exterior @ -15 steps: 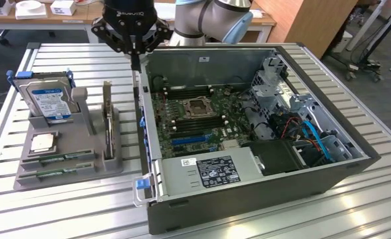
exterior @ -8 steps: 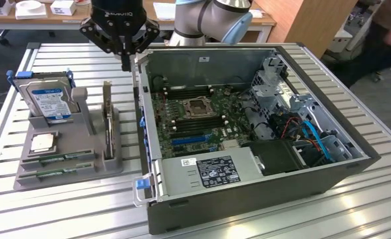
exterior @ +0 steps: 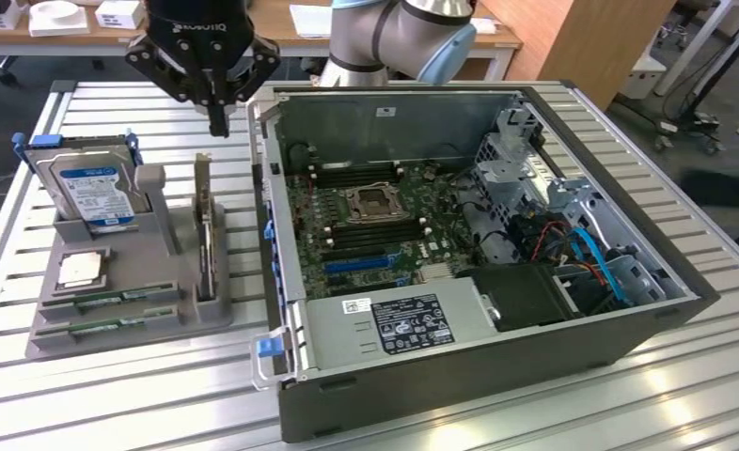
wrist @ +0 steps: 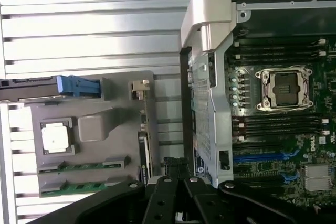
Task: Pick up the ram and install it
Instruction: 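Reach for the ram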
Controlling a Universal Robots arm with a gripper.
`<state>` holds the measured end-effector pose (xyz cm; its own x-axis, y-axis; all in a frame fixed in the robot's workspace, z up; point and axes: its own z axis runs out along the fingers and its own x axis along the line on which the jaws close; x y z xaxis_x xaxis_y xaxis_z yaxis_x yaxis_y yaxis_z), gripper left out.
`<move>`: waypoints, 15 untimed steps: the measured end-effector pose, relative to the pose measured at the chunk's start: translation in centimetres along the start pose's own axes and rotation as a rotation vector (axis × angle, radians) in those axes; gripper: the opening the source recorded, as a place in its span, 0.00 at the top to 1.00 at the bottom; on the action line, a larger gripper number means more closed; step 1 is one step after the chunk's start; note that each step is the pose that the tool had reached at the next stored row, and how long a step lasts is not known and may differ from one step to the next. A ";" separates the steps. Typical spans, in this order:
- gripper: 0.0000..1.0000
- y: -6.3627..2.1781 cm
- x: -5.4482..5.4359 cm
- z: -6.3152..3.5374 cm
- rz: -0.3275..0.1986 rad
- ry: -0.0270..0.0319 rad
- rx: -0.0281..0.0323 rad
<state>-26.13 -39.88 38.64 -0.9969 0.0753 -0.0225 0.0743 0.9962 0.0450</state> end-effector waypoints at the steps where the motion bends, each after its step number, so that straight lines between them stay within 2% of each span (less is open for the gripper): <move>1: 0.90 -0.02 0.3 0.01 0.000 0.0000 0.0000; 15: 0.90 -0.29 3.7 0.12 0.000 0.0004 0.0000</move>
<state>-29.84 -39.88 38.42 -0.9969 0.0753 -0.0221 0.0743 0.9962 0.0450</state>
